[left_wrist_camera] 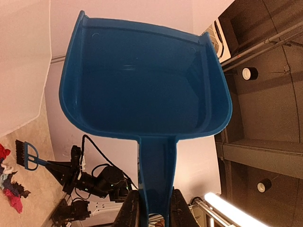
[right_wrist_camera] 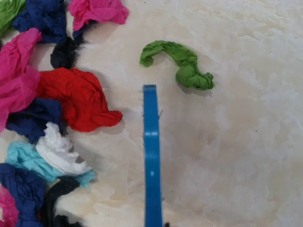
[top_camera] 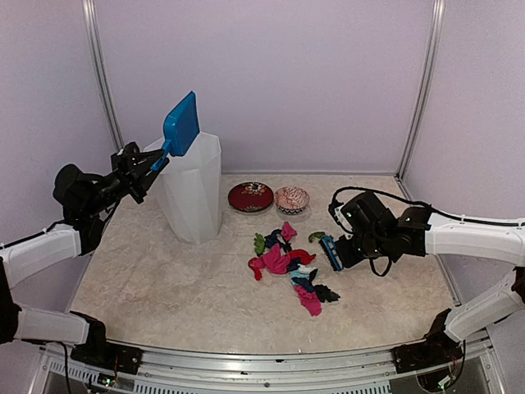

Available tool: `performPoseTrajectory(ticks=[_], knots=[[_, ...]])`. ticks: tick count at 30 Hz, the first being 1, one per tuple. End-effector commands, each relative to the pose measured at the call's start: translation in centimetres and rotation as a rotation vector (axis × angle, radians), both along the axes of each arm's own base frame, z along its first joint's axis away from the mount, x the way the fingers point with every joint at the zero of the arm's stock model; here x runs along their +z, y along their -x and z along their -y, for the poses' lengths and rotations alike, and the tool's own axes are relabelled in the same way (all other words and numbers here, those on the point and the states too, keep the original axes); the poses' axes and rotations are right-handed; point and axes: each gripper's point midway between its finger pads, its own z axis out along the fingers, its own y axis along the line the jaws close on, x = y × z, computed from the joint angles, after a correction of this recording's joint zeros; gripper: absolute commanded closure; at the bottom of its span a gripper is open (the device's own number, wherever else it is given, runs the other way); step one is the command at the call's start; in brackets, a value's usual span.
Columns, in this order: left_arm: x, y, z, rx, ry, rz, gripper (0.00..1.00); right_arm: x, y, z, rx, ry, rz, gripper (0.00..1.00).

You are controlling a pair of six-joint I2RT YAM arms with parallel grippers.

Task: Sweep away the paper scraps from the table
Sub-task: Dump the paper scraps in the dustpan into the trash bin, then sweep the paper scraps at the center of the board.

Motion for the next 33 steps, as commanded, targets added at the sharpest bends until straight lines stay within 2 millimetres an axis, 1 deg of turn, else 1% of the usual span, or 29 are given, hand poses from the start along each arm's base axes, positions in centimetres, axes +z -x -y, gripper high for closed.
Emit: performPoseTrajectory(ticks=[1, 3, 4, 9, 11, 15, 19, 23, 27, 33], knots=[[1.2, 0.1, -0.3, 0.017, 0.002, 0.056, 1.0, 0.9, -0.4, 0.3, -0.016, -0.021, 0.027, 1.0], [1.2, -0.3, -0.1, 0.02, -0.042, 0.068, 1.0, 1.3, -0.5, 0.4, -0.017, -0.021, 0.038, 1.0], [1.5, -0.3, 0.2, 0.017, -0.073, 0.097, 1.0, 1.7, -0.6, 0.3, -0.016, -0.024, 0.047, 1.0], [1.3, -0.9, 0.5, 0.035, -0.178, 0.123, 1.0, 3.5, -1.1, 0.2, -0.015, -0.028, 0.081, 1.0], [1.2, -1.2, 0.6, 0.044, -0.23, 0.138, 1.0, 4.1, -1.3, 0.6, -0.024, -0.014, 0.107, 1.0], [2.0, -1.0, 0.7, 0.047, -0.302, 0.198, 1.0, 5.3, -2.0, 1.6, -0.05, 0.026, 0.159, 1.0], [2.8, -1.0, 0.6, 0.084, -0.405, 0.267, 1.0, 6.3, -3.3, 2.4, -0.064, 0.057, 0.208, 1.0], [3.0, -1.0, 0.1, 0.12, -0.522, 0.289, 1.0, 5.7, -4.6, 3.8, -0.094, 0.133, 0.221, 1.0], [2.6, -1.0, -0.2, 0.139, -0.627, 0.312, 1.0, 4.5, -5.8, 4.6, -0.106, 0.191, 0.23, 1.0], [1.4, -1.2, -0.9, 0.19, -0.821, 0.316, 1.0, 2.5, -7.9, 5.2, -0.108, 0.236, 0.223, 1.0]])
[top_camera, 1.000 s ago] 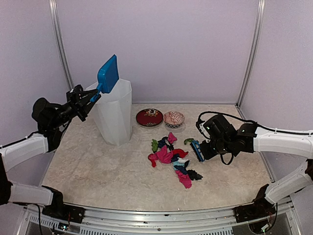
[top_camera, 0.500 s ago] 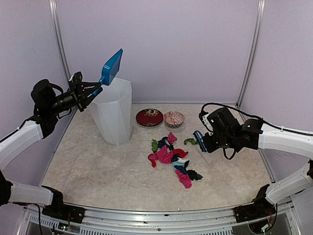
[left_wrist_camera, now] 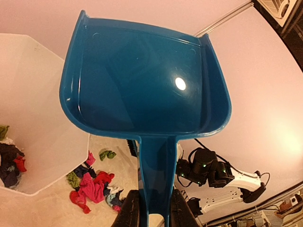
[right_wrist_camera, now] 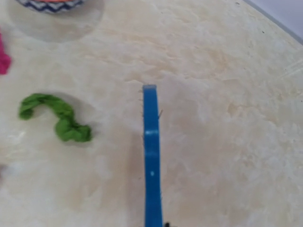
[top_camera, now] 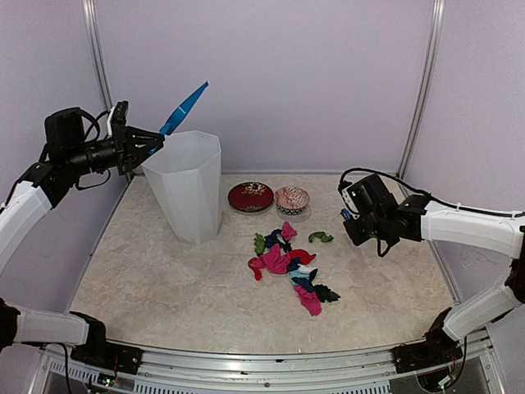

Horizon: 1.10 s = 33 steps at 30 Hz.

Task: Sweep away the paper scraps from the table
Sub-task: Sweep the paper scraps at the center of the board.

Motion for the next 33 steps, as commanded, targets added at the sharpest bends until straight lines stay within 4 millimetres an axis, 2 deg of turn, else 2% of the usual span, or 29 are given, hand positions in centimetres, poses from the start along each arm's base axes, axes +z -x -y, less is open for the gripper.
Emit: performPoseTrajectory(ticks=[1, 4, 8, 15, 19, 26, 30, 33], knots=[[-2.1, 0.0, -1.0, 0.085, -0.22, 0.017, 1.0, -0.7, -2.2, 0.3, -0.002, 0.037, 0.036, 1.0], [-2.8, 0.3, -0.2, 0.112, -0.329, 0.03, 1.0, -2.5, -3.1, -0.3, 0.022, 0.056, -0.008, 1.0], [-3.9, 0.6, 0.1, 0.158, -0.442, 0.028, 1.0, -4.3, -3.6, -2.6, 0.086, 0.017, -0.078, 1.0], [-4.4, 1.6, 0.0, 0.262, -0.593, 0.082, 1.0, -6.3, -2.8, -6.2, 0.222, -0.022, -0.169, 1.0], [-4.3, 2.4, 0.0, 0.299, -0.64, 0.12, 1.0, -6.3, -1.3, -8.4, 0.326, -0.011, -0.186, 1.0], [-4.7, 3.6, 0.5, 0.294, -0.715, 0.187, 1.0, -5.9, 2.6, -11.2, 0.475, 0.066, -0.188, 1.0], [-5.0, 4.2, 1.1, 0.274, -0.728, 0.209, 1.0, -5.0, 4.3, -11.9, 0.519, 0.111, -0.169, 1.0], [-5.1, 4.5, 1.4, 0.265, -0.724, 0.221, 1.0, -3.3, 4.9, -11.9, 0.523, 0.138, -0.128, 1.0]])
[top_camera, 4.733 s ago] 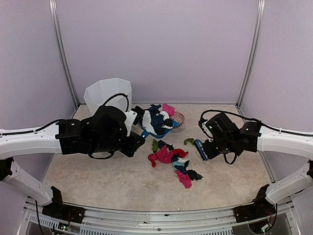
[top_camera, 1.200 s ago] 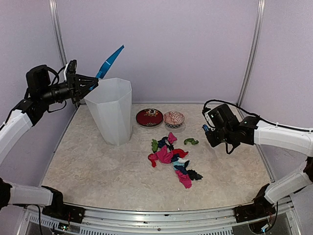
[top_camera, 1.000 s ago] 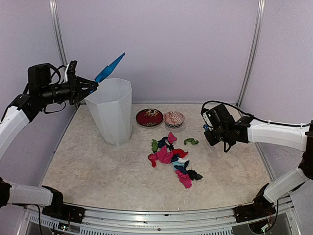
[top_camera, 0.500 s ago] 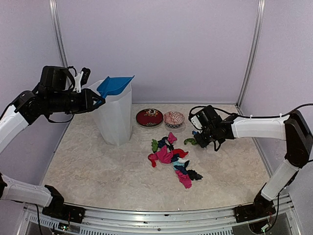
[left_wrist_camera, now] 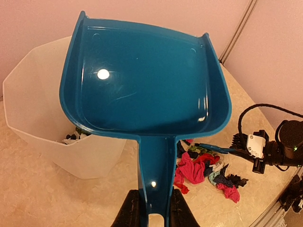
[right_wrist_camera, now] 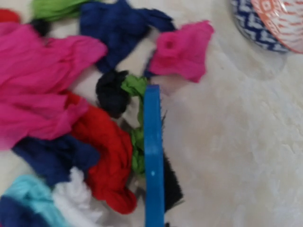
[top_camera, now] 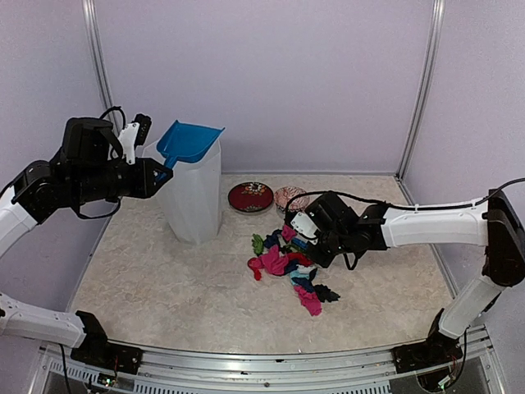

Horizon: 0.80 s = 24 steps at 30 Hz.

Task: Sweep away the paper scraps from the table
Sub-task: Sweep the paper scraps at the center of the board.

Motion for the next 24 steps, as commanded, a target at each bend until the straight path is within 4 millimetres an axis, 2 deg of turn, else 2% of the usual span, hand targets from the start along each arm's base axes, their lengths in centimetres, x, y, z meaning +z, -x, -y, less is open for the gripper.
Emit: performPoseTrajectory(ticks=[1, 4, 9, 12, 14, 18, 24], knots=[[-0.3, 0.3, -0.2, 0.002, -0.032, 0.033, 1.0, 2.8, 1.7, 0.0, 0.04, 0.026, 0.038, 1.0], [-0.4, 0.5, 0.1, -0.007, -0.03, 0.038, 1.0, 5.6, 1.7, 0.2, 0.038, 0.021, 0.113, 1.0], [-0.7, 0.5, 0.0, -0.001, -0.04, 0.039, 1.0, 10.2, 0.6, 1.2, 0.006, -0.003, 0.269, 1.0], [-0.8, 0.5, 0.0, -0.001, -0.04, 0.042, 1.0, 12.1, -0.1, 1.0, 0.019, -0.025, 0.365, 1.0], [-0.8, 0.5, -0.1, 0.003, -0.039, 0.044, 1.0, 13.2, -0.5, 0.1, 0.056, -0.052, 0.441, 1.0], [-0.7, 0.6, -0.4, 0.011, -0.043, 0.047, 1.0, 13.5, -0.7, -2.2, 0.181, -0.085, 0.533, 1.0], [-0.3, 1.0, -0.9, 0.021, -0.036, 0.051, 1.0, 10.9, -2.4, -5.6, 0.344, -0.07, 0.532, 1.0]])
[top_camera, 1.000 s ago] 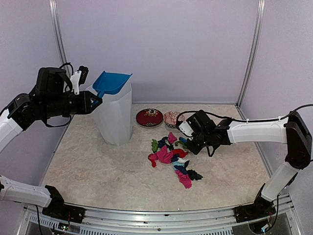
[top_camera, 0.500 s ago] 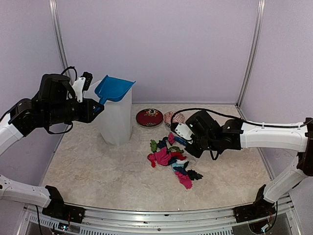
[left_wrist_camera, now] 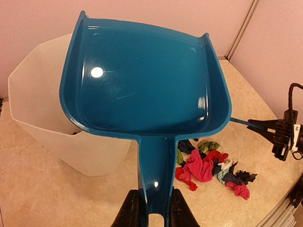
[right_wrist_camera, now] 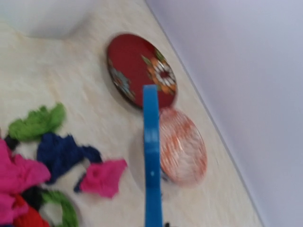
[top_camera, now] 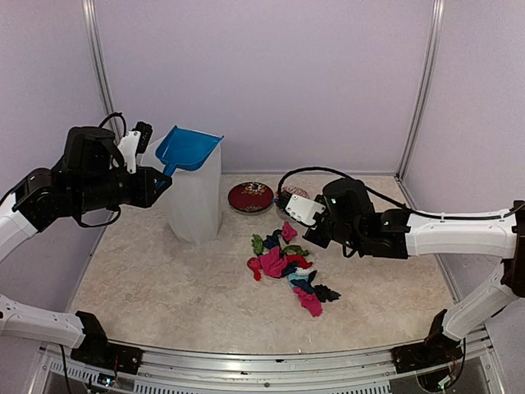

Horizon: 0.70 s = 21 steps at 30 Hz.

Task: Sweep away the paper scraps from the table
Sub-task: Sweep the paper scraps at the center of the board.

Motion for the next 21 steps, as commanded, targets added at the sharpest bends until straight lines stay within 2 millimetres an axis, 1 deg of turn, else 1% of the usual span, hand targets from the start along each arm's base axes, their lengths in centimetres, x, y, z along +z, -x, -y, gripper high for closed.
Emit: performPoseTrajectory(ticks=[1, 5, 9, 11, 13, 17, 21], knots=[[1.1, 0.5, -0.7, 0.011, 0.016, 0.037, 1.0, -0.1, -1.7, -3.1, 0.14, -0.004, 0.059, 1.0], [1.3, 0.7, -1.0, 0.015, 0.023, 0.039, 1.0, -1.7, -3.0, -4.5, 0.21, 0.019, 0.055, 1.0], [1.6, 0.9, -1.2, 0.019, 0.031, 0.042, 1.0, -2.7, -5.2, -4.9, 0.208, 0.029, 0.06, 1.0], [1.6, 0.9, -1.3, 0.021, 0.031, 0.039, 1.0, -3.4, -6.0, -5.0, 0.218, 0.046, 0.068, 1.0], [1.5, 1.0, -1.3, 0.019, 0.031, 0.036, 1.0, -4.7, -6.6, -5.3, 0.238, 0.067, 0.05, 1.0], [0.9, 1.3, -1.2, 0.01, 0.028, 0.018, 1.0, -6.8, -8.1, -5.1, 0.232, 0.106, 0.022, 1.0], [0.2, 2.2, -0.8, -0.014, 0.018, 0.002, 1.0, -8.1, -8.7, -4.6, 0.219, 0.138, 0.013, 1.0]])
